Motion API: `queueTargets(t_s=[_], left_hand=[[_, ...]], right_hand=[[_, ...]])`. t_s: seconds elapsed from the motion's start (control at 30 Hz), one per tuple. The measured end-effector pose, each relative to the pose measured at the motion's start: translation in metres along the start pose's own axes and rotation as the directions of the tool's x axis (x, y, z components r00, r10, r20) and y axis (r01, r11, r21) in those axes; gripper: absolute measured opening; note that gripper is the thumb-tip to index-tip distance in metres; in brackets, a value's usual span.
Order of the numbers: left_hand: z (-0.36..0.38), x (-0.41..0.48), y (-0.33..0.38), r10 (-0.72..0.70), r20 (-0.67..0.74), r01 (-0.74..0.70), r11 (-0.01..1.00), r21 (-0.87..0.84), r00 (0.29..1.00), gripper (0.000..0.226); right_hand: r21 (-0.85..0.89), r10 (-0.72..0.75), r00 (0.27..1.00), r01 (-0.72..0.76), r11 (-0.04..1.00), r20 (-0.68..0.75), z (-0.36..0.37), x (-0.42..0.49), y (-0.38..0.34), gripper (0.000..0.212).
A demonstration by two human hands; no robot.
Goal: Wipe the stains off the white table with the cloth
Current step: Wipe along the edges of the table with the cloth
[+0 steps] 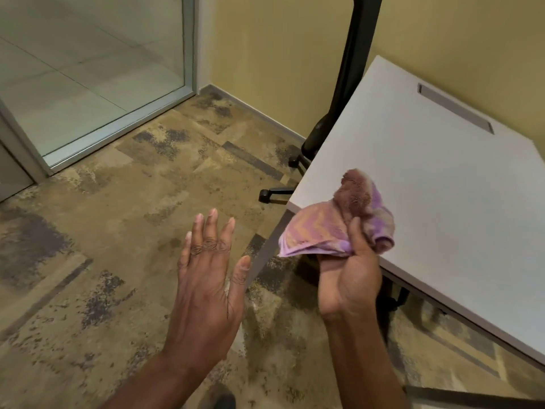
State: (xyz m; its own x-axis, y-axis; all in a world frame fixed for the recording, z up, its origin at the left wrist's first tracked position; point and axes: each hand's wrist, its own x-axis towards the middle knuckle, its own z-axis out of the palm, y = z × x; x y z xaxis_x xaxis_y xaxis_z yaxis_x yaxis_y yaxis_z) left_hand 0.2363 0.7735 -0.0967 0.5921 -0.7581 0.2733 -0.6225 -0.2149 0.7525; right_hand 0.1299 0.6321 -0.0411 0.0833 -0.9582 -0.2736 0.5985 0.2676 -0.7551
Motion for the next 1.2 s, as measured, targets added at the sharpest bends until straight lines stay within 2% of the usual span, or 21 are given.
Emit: queueTargets(t_s=[0.1,0.2,0.37,0.57,0.73,0.83,0.97,1.03,1.1,1.2], left_hand=[[0.008,0.016,-0.005,-0.007,0.051,0.008,1.0,-0.018,0.999,0.06],[0.017,0.033,-0.006,-0.019,0.096,0.023,0.999,-0.043,0.995,0.06],[0.027,0.077,-0.006,0.018,0.21,-0.006,0.998,-0.061,0.977,0.06],[0.033,0.122,-0.017,0.037,0.255,-0.018,0.997,-0.078,0.966,0.063],[0.035,0.139,-0.033,0.077,0.317,-0.04,0.992,-0.123,0.945,0.06],[0.037,0.152,-0.042,0.118,0.37,-0.066,0.987,-0.15,0.922,0.06],[0.038,0.176,-0.05,0.183,0.435,-0.096,0.972,-0.215,0.881,0.059],[0.033,0.184,-0.057,0.2,0.459,-0.089,0.964,-0.252,0.865,0.058],[0.025,0.193,-0.066,0.214,0.488,-0.075,0.955,-0.288,0.846,0.058],[0.016,0.206,-0.079,0.23,0.513,-0.076,0.95,-0.303,0.827,0.058]], right_hand=[[0.031,-0.06,0.994,0.063,0.998,-0.09,-0.001,0.006,-0.007,0.053],[0.023,-0.033,0.995,0.035,0.999,-0.091,-0.001,0.015,-0.013,0.033],[0.081,0.013,0.995,-0.005,0.997,-0.099,0.01,0.047,-0.027,0.043],[0.182,0.018,0.993,0.004,0.983,-0.117,0.036,0.082,-0.031,0.047],[0.185,0.024,0.987,0.006,0.983,-0.159,0.049,0.096,-0.026,0.053],[0.074,-0.052,0.959,0.075,0.994,-0.279,0.056,0.099,-0.028,0.051],[-0.183,-0.308,0.863,0.254,0.95,-0.4,0.068,0.104,-0.027,0.044],[-0.38,-0.461,0.784,0.311,0.871,-0.416,0.077,0.105,-0.024,0.032],[-0.587,-0.585,0.721,0.306,0.749,-0.371,0.084,0.106,-0.021,0.023],[-0.754,-0.654,0.703,0.263,0.602,-0.277,0.099,0.115,-0.016,0.024]])
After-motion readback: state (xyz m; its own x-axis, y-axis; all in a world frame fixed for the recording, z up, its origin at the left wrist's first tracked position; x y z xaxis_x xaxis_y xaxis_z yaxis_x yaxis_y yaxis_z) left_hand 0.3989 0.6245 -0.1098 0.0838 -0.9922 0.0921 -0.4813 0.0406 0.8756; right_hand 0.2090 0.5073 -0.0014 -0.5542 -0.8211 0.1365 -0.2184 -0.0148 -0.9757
